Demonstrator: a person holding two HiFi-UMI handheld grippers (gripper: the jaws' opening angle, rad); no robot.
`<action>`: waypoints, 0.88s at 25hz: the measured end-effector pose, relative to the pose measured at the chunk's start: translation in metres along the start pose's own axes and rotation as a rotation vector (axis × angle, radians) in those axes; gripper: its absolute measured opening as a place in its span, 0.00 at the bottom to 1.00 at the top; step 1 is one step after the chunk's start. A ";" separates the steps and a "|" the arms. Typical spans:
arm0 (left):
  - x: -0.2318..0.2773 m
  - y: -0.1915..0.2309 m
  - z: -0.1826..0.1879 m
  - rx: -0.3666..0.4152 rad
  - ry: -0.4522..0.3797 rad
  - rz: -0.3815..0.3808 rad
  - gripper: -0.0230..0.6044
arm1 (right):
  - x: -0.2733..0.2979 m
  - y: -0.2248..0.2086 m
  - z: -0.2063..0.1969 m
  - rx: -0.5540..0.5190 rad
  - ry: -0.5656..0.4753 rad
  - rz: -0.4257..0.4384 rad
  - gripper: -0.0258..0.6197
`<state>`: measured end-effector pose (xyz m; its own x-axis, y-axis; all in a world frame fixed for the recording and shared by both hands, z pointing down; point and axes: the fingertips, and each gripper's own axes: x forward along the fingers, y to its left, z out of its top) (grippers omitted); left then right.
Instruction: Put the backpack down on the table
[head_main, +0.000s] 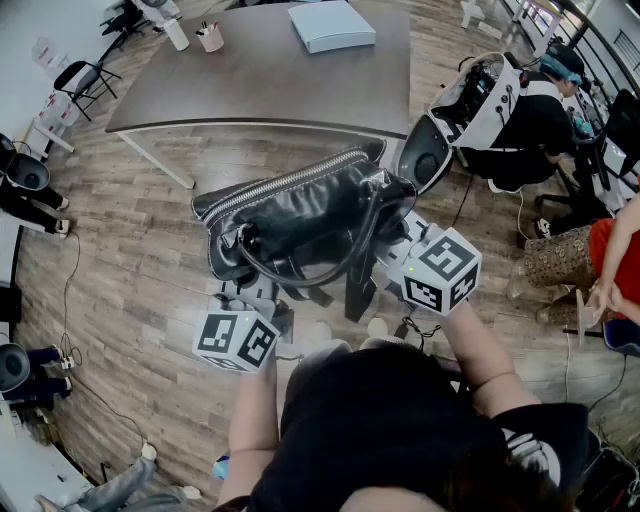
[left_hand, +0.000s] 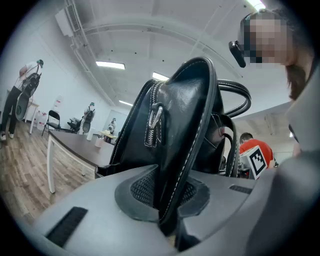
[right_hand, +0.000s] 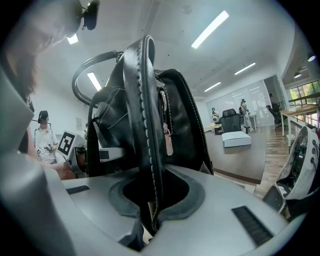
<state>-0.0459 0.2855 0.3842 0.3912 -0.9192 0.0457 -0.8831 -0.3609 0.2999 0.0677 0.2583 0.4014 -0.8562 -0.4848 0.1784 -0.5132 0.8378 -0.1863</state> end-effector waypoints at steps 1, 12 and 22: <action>0.001 -0.003 -0.003 -0.005 0.002 0.002 0.10 | -0.003 -0.002 -0.002 0.003 0.003 0.002 0.12; 0.010 -0.039 -0.015 -0.049 -0.022 -0.030 0.11 | -0.041 -0.019 -0.004 0.061 -0.005 0.041 0.13; 0.022 -0.083 -0.020 -0.048 -0.064 -0.072 0.12 | -0.081 -0.039 0.000 0.115 -0.032 0.082 0.13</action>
<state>0.0413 0.2980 0.3790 0.4341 -0.9001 -0.0378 -0.8394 -0.4194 0.3457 0.1568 0.2647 0.3948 -0.8960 -0.4253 0.1279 -0.4434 0.8413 -0.3091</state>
